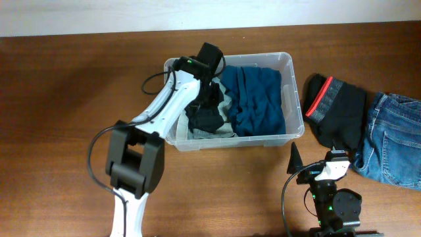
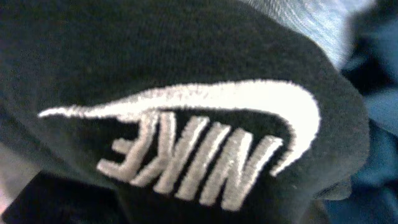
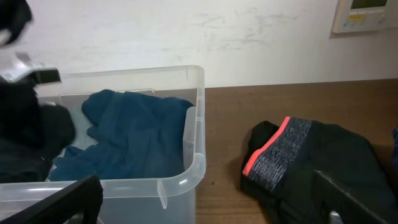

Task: Pack container
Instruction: 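Press the black shirt down beside the teal shirt and release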

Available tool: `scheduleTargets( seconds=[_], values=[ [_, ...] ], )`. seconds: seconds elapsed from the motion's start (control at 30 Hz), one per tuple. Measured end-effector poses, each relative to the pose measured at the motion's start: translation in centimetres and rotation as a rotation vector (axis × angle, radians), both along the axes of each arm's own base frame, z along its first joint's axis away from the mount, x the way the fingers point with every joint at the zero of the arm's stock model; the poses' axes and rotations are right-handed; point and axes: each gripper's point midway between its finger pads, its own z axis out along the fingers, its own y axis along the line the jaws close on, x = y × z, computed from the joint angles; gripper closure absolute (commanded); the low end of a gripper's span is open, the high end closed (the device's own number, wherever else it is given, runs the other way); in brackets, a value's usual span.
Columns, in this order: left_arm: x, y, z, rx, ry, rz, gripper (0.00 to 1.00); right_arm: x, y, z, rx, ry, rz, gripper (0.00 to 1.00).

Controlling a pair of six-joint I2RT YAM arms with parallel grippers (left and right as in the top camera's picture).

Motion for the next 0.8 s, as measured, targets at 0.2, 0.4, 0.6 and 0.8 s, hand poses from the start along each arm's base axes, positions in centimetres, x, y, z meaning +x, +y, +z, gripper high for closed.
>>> scheduleTargets(
  seconds=[0.2,0.4,0.6,0.8],
  values=[
    [0.2,-1.2,-1.5,-0.016,0.012,-0.016,0.15,0.0,0.0,0.0,-0.002,0.0,0.0,0.02],
    [0.1,-1.7,-1.6,-0.029,0.013,-0.071,0.13,0.0,0.0,0.0,-0.001,0.0,0.0,0.01],
    [0.4,-2.2,-0.9,-0.05,0.004,-0.105,0.01,0.0,0.0,0.0,-0.001,0.0,0.0,0.02],
    [1.3,-2.4,2.2,-0.061,-0.026,-0.11,0.01,0.0,0.0,0.0,-0.001,0.0,0.0,0.01]
  ],
)
